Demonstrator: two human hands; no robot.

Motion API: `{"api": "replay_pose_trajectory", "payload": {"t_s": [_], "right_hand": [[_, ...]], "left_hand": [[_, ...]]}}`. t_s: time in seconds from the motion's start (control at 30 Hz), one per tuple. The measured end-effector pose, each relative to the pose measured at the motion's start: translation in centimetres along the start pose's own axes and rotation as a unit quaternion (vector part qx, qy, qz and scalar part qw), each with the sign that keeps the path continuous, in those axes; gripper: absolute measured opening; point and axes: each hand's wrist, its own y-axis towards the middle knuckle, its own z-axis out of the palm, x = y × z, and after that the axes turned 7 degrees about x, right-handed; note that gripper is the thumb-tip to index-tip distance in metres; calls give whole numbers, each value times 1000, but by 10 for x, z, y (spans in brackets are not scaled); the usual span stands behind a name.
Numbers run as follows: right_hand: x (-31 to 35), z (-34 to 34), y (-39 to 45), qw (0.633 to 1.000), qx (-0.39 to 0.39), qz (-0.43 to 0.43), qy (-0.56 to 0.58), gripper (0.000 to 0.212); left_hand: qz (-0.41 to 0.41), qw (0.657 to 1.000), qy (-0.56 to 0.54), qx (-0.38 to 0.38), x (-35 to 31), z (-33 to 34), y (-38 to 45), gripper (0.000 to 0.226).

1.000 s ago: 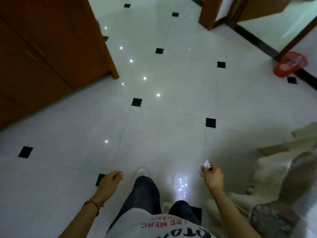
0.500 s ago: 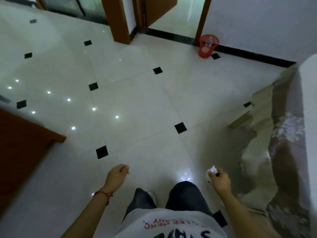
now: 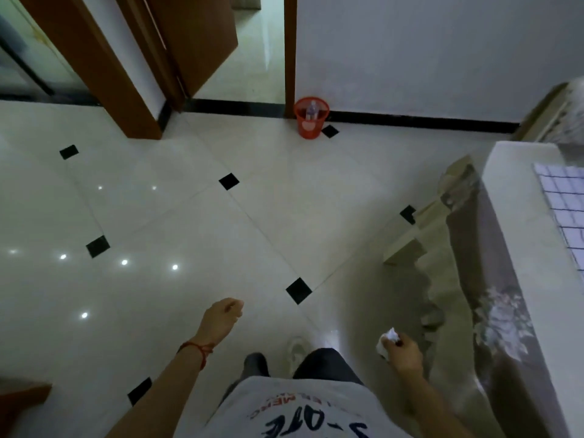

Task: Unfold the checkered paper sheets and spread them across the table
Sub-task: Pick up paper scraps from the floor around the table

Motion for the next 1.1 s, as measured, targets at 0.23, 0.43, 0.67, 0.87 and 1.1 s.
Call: {"api": "replay_pose_trajectory", "payload": {"t_s": [0.23, 0.43, 0.67, 0.87, 1.1], "right_hand": [[136, -1, 83, 999, -4, -52, -12, 18], [233, 8, 148, 997, -65, -45, 7, 28], [307, 19, 194, 997, -72, 17, 24, 29], [366, 22, 241, 996, -75, 32, 22, 26], [464, -1, 339, 997, -70, 26, 33, 18]], "left_hand": [[-55, 998, 1, 2, -40, -46, 78, 19], [-64, 998, 12, 15, -98, -97, 184, 18], [9, 996, 66, 66, -247, -152, 316, 21], [75, 992, 58, 79, -379, -173, 413, 22], [71, 993, 66, 61, -461, -180, 512, 25]]}}
